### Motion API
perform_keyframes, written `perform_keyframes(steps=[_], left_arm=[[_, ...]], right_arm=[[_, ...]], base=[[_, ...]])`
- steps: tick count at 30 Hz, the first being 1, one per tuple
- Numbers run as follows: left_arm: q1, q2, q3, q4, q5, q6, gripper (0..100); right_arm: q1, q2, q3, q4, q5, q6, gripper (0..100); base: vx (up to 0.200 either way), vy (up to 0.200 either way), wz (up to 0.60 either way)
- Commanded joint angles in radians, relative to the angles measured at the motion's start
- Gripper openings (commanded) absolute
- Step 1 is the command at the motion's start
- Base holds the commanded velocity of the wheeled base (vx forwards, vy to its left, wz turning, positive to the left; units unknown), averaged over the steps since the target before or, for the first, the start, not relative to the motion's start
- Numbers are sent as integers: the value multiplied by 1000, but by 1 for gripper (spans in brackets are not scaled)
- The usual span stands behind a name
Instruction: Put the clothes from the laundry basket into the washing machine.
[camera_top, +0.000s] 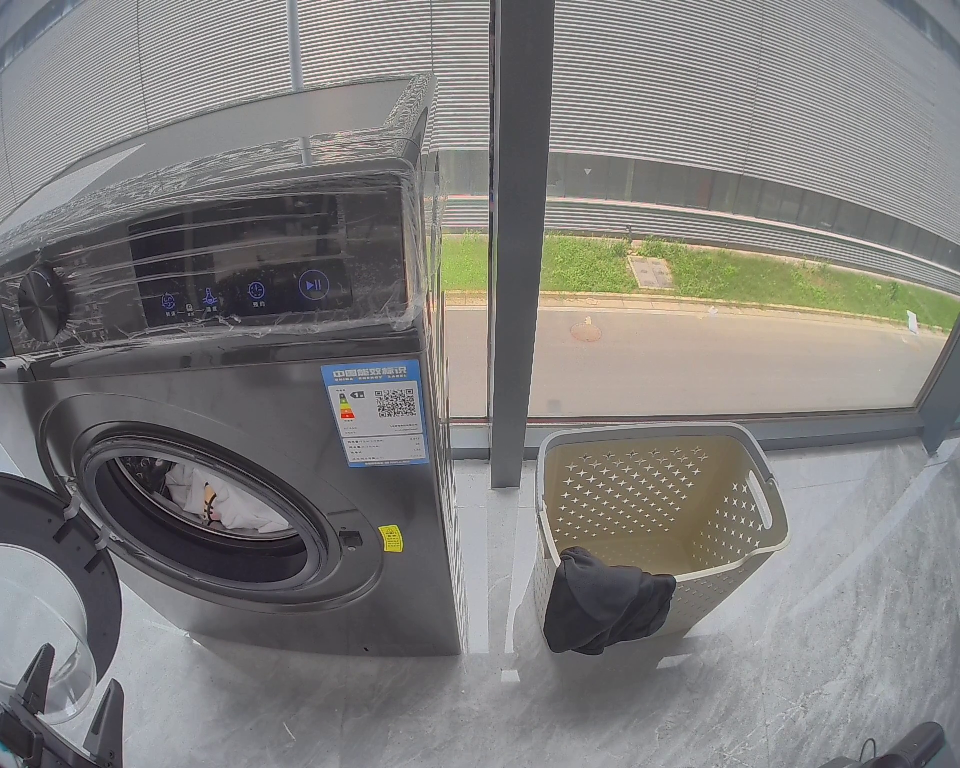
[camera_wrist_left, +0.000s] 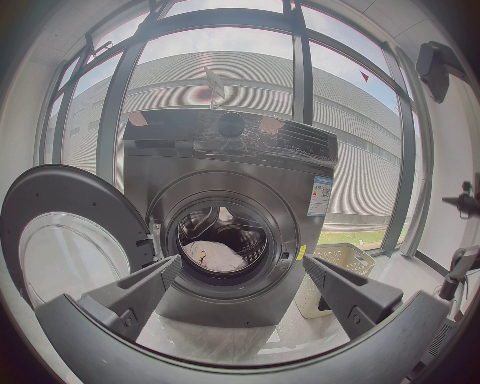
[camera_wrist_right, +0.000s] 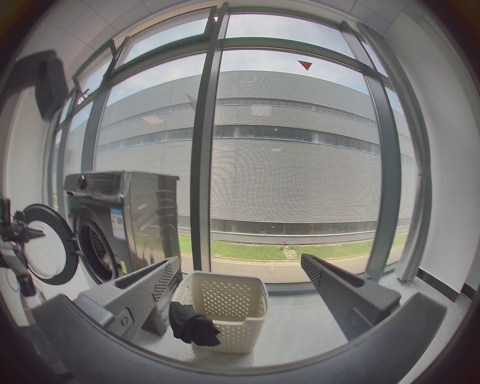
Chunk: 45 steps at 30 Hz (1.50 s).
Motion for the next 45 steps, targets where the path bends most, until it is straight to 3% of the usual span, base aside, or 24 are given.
perform_keyframes(steps=[1, 2, 3, 5, 6, 7, 9, 11, 12, 19, 26, 33, 40, 45], left_arm=[[0, -15, 1, 3, -2, 1, 100], [0, -15, 1, 4, -2, 1, 100], [0, -15, 1, 4, -2, 1, 100], [0, -15, 1, 6, -2, 1, 100], [0, -15, 1, 6, -2, 2, 100], [0, -15, -1, 7, -5, 1, 100], [0, -15, -2, 11, -11, 1, 100], [0, -15, -2, 11, -11, 1, 100], [0, -15, -4, 18, -12, 1, 100], [0, -15, -10, 35, -3, -1, 100], [0, -15, -10, 34, -3, -2, 100], [0, -15, -10, 34, -2, -4, 100], [0, -15, -10, 34, -2, -4, 100], [0, -15, -10, 34, 0, -5, 100]], right_arm=[[240, 564, -442, 1, 53, 34, 100], [292, 699, -494, -1, 61, 43, 100], [296, 708, -497, -1, 63, 43, 100], [342, 871, -527, -1, 155, 43, 100], [342, 877, -529, -1, 161, 43, 100], [342, 958, -532, -1, 227, 39, 100], [344, 1064, -521, -2, 311, 36, 100], [344, 1095, -515, -4, 331, 30, 100], [344, 1196, -495, -30, 362, 7, 100], [324, 1393, -425, -145, 366, -15, 100], [324, 1587, -302, -335, 359, -18, 100], [353, 1801, -346, -422, 357, -6, 100], [353, 1868, -330, -468, 365, 10, 100], [307, 1946, -339, -491, 357, 25, 100]], base=[[0, 0, 0], [0, 0, 0], [0, 0, 0], [0, 0, 0], [0, 0, 0], [0, 0, 0], [0, 0, 0], [0, 0, 0], [200, 0, 0], [200, 0, 0], [0, 0, 0], [0, 0, 0], [0, 0, 0], [0, 0, 0]])
